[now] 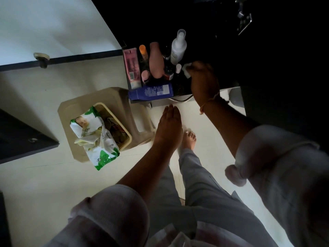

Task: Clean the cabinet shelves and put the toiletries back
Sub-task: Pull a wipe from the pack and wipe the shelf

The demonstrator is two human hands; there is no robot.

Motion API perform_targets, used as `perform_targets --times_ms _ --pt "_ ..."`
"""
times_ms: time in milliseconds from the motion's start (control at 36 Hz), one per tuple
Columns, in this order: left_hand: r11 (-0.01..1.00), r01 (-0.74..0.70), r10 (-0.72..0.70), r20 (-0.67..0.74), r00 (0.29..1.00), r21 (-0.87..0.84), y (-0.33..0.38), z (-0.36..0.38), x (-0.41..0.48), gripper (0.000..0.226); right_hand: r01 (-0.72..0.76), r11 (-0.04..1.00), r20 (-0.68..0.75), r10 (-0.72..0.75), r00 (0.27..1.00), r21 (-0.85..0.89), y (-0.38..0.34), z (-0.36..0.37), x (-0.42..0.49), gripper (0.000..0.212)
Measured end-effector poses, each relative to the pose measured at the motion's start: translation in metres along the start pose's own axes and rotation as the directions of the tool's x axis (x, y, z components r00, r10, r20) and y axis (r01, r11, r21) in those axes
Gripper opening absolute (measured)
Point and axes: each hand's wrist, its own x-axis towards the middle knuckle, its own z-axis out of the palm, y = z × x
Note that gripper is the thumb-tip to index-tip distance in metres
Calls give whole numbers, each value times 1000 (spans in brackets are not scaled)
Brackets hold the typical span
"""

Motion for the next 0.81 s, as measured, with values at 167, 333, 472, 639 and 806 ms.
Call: perform_targets --times_ms 167,333,472,639,806 --pt "1000 10 -9 53 999 -18 -1 -8 -4 67 145 987 0 -146 989 -72 7 19 -33 26" --pt "999 26 -23 74 997 -44 -4 -11 -6 69 207 972 64 -201 978 -115 11 19 -52 28" --pt "996 28 -21 91 996 -87 -5 -15 -10 69 305 932 103 -289 952 -195 13 16 -70 32" --pt "989 6 10 112 994 -145 -9 -20 -24 67 192 976 152 -175 973 -107 24 22 -106 27" --pt "899 197 -203 25 979 -392 -22 -32 -45 50 -156 972 186 123 975 177 -8 26 -137 16"
